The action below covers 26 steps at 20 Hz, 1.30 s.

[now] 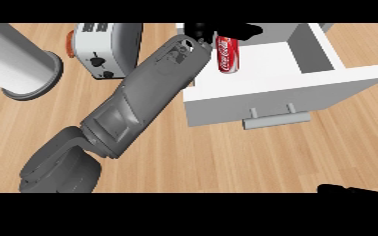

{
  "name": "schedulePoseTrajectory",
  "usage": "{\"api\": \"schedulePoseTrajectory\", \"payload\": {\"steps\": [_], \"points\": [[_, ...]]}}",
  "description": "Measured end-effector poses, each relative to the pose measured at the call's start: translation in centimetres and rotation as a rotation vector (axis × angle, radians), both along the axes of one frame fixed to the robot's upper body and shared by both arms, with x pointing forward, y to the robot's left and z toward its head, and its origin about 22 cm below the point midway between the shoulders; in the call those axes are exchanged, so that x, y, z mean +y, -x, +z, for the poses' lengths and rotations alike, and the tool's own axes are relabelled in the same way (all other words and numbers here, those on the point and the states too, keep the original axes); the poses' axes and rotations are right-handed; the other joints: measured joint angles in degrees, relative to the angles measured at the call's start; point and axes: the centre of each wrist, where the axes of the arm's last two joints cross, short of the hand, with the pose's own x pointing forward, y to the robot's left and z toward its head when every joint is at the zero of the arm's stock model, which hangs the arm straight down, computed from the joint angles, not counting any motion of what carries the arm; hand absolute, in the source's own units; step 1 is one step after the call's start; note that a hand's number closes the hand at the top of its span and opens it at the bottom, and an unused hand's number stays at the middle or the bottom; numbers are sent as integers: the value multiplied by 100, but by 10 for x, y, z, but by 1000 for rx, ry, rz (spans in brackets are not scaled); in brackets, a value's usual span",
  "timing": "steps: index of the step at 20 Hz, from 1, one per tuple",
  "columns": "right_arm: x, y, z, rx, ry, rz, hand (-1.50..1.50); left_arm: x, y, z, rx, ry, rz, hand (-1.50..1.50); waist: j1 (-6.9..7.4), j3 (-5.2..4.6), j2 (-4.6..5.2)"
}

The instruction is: Pick up the can, place it into the drawer and close the drawer

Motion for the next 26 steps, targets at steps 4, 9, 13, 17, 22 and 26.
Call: {"api": "schedulePoseTrajectory", "payload": {"steps": [4, 9, 13, 17, 22, 26], "points": [[3, -2, 9, -40, 114, 12, -150, -2, 2, 1, 3, 43, -1, -150, 20, -1, -1], [9, -8, 13, -79, 243, 3, -150, -7, 3, 11, -19, 88, -7, -150, 124, -2, -17], [14, -14, 13, -85, 381, -28, -150, -8, 4, 12, -39, 107, -8, -150, 251, -3, -45], [22, -24, 10, -80, 534, -57, -150, -9, 4, 17, -48, 109, -5, -150, 395, -5, -74], [36, -41, -9, -48, 708, -76, -150, -14, 7, 23, -34, 116, -12, -150, 558, -6, -120], [50, -59, -32, -8, 819, -108, -150, -15, 10, 24, -30, 125, -16, -150, 696, -8, -149]]}}
